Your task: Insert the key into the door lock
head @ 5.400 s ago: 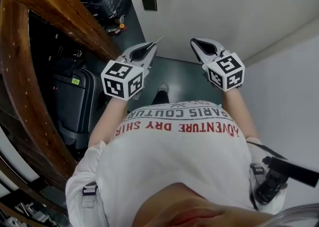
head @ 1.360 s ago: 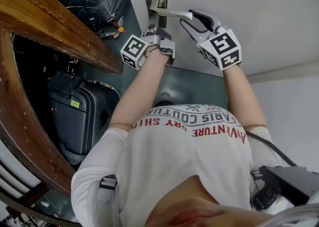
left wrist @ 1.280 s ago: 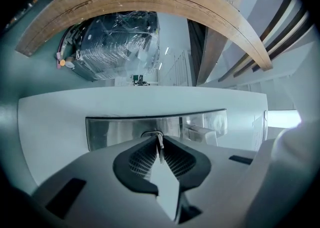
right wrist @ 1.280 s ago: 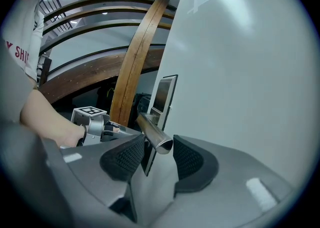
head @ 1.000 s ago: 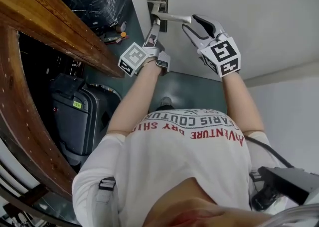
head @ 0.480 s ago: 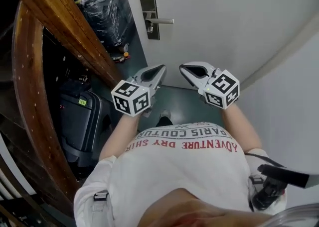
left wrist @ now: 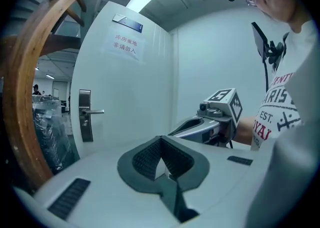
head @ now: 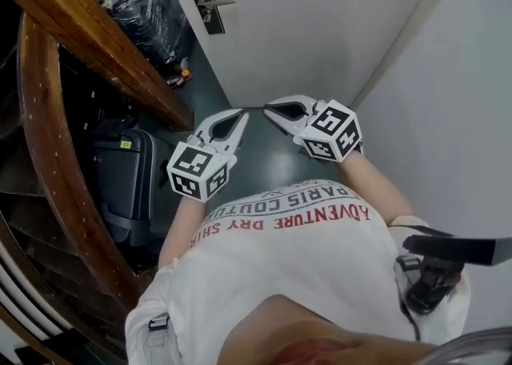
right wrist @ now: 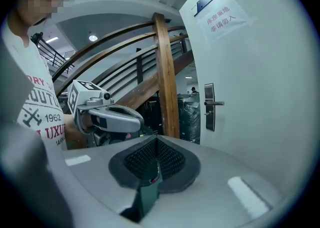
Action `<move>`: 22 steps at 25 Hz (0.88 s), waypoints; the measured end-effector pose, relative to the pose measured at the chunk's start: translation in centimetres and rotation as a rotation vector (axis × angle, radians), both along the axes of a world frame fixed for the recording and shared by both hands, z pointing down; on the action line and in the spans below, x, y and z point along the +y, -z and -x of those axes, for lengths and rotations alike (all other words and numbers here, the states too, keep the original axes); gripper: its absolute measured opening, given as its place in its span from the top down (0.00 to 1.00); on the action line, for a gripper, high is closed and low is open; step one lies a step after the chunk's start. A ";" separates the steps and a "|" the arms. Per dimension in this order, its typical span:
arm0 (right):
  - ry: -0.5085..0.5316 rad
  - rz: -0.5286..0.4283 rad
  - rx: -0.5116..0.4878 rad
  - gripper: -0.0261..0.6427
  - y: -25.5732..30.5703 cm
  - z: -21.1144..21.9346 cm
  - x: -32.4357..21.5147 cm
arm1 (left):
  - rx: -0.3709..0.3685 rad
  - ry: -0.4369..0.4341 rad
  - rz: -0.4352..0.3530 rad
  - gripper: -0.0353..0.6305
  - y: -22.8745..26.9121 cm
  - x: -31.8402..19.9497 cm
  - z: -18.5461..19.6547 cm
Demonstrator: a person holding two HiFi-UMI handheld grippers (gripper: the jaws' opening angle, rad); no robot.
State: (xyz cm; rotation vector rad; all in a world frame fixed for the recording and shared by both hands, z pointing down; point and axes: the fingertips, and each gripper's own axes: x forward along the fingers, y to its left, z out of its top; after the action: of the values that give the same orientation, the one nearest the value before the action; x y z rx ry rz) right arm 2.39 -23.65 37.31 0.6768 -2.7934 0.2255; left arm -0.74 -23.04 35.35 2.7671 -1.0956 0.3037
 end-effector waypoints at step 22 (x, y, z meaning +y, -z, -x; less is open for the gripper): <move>-0.119 0.046 -0.067 0.96 -2.2 4.5 44.7 | 0.038 -0.057 0.069 0.94 -2.9 45.0 5.9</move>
State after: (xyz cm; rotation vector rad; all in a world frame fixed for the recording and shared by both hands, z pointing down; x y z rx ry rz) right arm -2.09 21.08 39.47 0.8397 -2.8037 0.3406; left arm -6.66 21.93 38.30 2.7350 -0.9798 0.2889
